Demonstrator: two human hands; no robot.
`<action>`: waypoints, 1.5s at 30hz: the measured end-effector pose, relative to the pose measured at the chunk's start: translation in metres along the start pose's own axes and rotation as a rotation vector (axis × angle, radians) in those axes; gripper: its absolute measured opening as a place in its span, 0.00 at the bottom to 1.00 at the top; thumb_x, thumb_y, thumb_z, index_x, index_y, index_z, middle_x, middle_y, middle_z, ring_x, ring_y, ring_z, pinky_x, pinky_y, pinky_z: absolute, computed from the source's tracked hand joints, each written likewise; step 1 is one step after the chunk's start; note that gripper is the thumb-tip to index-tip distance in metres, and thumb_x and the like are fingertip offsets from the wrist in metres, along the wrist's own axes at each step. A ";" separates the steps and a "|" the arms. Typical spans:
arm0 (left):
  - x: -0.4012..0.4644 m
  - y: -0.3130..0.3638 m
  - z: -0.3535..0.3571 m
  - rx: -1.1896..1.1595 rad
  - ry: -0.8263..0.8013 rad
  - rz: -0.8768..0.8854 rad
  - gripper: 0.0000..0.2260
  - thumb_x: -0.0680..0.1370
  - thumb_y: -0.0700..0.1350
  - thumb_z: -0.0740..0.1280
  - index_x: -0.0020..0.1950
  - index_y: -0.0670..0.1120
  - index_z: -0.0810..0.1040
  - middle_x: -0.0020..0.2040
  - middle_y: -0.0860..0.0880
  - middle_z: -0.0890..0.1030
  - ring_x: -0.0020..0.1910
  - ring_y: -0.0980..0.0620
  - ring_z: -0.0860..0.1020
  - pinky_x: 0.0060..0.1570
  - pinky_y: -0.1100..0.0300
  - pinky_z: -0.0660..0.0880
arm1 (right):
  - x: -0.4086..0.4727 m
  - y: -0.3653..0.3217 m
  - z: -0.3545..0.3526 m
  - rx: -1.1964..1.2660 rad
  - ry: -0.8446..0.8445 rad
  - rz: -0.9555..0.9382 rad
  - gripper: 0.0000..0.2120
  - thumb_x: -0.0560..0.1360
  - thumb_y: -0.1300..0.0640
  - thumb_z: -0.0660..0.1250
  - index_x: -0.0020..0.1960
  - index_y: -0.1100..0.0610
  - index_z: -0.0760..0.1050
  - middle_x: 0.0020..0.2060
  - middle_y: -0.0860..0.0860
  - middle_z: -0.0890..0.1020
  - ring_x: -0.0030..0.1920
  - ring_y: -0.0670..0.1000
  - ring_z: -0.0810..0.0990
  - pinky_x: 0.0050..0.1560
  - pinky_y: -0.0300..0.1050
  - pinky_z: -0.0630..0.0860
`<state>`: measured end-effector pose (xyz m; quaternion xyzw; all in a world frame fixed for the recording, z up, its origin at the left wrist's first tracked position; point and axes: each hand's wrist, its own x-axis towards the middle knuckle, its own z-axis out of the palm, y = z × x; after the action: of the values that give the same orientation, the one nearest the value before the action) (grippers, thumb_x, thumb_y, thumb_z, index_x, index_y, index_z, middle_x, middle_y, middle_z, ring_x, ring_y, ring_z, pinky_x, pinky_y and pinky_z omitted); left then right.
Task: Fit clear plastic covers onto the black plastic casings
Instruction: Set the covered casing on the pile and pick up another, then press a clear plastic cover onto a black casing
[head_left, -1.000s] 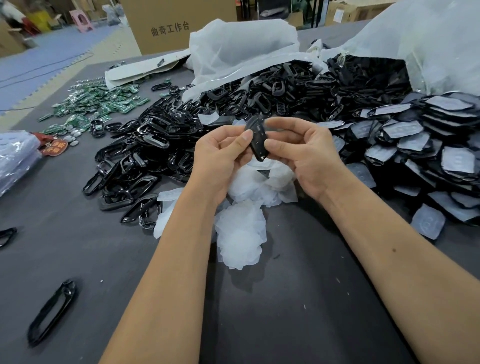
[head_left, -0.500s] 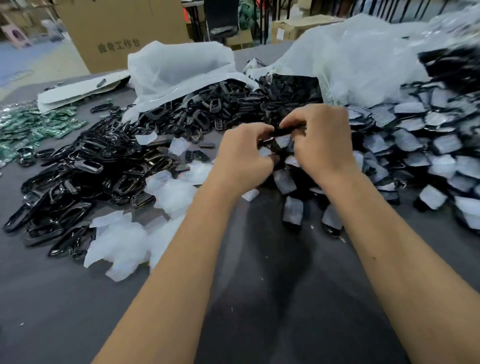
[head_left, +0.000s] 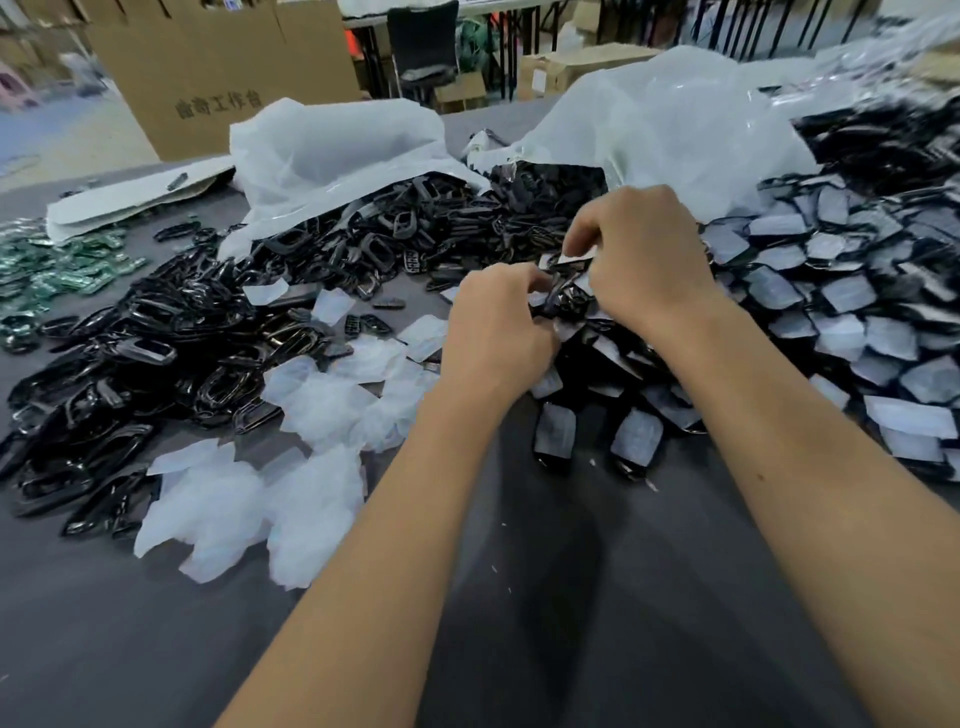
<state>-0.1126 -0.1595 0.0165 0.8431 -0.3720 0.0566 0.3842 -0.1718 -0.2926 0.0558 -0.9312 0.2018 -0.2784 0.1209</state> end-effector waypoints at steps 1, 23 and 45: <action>-0.001 -0.007 -0.005 0.023 -0.005 -0.043 0.19 0.70 0.36 0.69 0.61 0.44 0.84 0.59 0.46 0.85 0.60 0.46 0.80 0.58 0.55 0.77 | 0.001 -0.009 0.004 0.026 0.006 -0.015 0.22 0.71 0.73 0.61 0.50 0.54 0.87 0.48 0.54 0.87 0.54 0.57 0.83 0.58 0.53 0.80; -0.026 -0.153 -0.110 0.200 0.237 -0.460 0.07 0.73 0.39 0.76 0.47 0.50 0.86 0.47 0.51 0.85 0.49 0.49 0.82 0.52 0.55 0.78 | 0.021 -0.132 0.155 0.013 -0.423 -0.253 0.19 0.81 0.62 0.65 0.69 0.50 0.76 0.64 0.57 0.76 0.67 0.60 0.72 0.66 0.53 0.72; -0.032 -0.151 -0.113 -0.389 0.769 -0.278 0.05 0.76 0.40 0.74 0.50 0.47 0.87 0.44 0.48 0.86 0.43 0.50 0.84 0.48 0.53 0.81 | -0.021 -0.121 0.127 1.193 -0.320 0.181 0.02 0.80 0.64 0.71 0.51 0.61 0.78 0.35 0.55 0.84 0.31 0.50 0.75 0.29 0.39 0.70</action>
<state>-0.0128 0.0016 -0.0078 0.7149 -0.0892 0.2426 0.6497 -0.0788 -0.1616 -0.0172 -0.7126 0.0692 -0.1889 0.6721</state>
